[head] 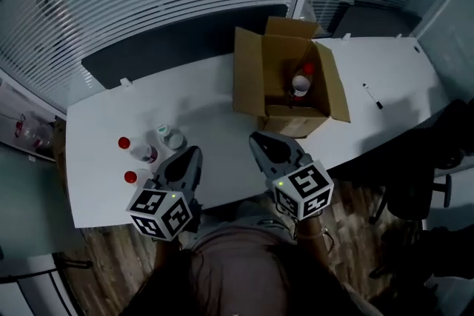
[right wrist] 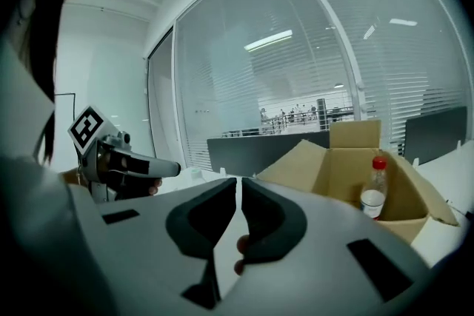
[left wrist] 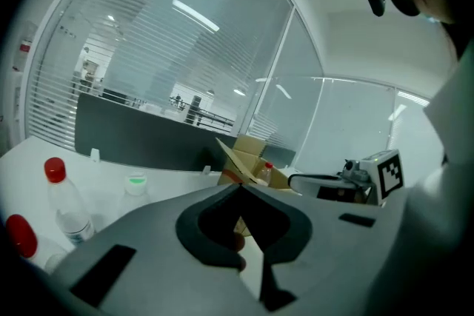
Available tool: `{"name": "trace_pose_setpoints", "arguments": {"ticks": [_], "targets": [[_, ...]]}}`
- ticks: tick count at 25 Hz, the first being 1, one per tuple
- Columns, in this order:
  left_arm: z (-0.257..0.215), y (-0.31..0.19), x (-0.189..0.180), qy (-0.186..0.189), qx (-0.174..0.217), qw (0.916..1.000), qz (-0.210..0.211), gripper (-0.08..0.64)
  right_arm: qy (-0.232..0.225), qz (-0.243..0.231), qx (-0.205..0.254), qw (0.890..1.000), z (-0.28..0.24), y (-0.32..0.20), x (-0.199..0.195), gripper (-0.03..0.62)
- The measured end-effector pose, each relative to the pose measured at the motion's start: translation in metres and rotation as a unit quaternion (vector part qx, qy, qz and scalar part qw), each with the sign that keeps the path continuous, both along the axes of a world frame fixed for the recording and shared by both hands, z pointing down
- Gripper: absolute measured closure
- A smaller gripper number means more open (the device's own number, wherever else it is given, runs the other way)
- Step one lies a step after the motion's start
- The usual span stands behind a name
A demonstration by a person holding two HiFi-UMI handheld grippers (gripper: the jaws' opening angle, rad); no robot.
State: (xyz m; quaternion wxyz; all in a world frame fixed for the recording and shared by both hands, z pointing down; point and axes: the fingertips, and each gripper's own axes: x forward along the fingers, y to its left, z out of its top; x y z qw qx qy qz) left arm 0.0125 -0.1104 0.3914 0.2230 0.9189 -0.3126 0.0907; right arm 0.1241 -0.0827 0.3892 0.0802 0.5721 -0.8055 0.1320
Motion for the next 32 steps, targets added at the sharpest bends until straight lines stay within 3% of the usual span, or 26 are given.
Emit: {"name": "trace_pose_setpoints", "arguments": {"ticks": [7,19,32], "targets": [[0.000,0.007,0.052,-0.001,0.003,0.9980,0.064,0.552,0.002,0.065,0.007,0.998,-0.002,0.021,0.049,0.551],[0.004,0.012,0.111,-0.013,0.003,0.9917,0.128,0.552,0.003,0.137,0.004,0.991,0.005,0.041,0.108,0.551],[0.011,0.003,0.133,-0.013,-0.002,0.9921,0.125,0.552,0.018,0.149,0.010,0.989,0.003,0.029,0.144,0.549]]}}
